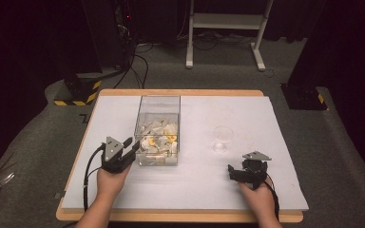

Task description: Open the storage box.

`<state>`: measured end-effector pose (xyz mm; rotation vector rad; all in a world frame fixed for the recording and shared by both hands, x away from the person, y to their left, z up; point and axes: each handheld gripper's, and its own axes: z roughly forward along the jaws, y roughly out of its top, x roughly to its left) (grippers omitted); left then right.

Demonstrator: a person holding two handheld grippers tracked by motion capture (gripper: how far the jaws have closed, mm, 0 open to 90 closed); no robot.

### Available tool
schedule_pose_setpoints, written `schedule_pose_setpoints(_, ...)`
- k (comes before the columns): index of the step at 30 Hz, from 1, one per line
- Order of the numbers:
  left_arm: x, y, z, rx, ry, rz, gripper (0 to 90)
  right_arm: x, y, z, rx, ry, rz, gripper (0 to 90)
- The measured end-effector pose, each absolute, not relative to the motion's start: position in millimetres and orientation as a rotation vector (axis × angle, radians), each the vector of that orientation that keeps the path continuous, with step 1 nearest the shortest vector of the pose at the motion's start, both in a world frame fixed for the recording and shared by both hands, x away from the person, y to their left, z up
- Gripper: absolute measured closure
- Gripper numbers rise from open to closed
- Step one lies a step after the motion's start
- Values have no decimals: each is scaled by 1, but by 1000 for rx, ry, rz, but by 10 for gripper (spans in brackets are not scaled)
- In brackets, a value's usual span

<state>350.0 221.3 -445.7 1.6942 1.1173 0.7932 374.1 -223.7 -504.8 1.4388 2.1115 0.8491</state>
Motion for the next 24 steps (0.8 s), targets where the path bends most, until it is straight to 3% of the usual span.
schedule_pose_setpoints(24, 360, 217, -457, 1679, 1147, 771, 696, 374, -224, -505, 1439, 2112, 849, 97)
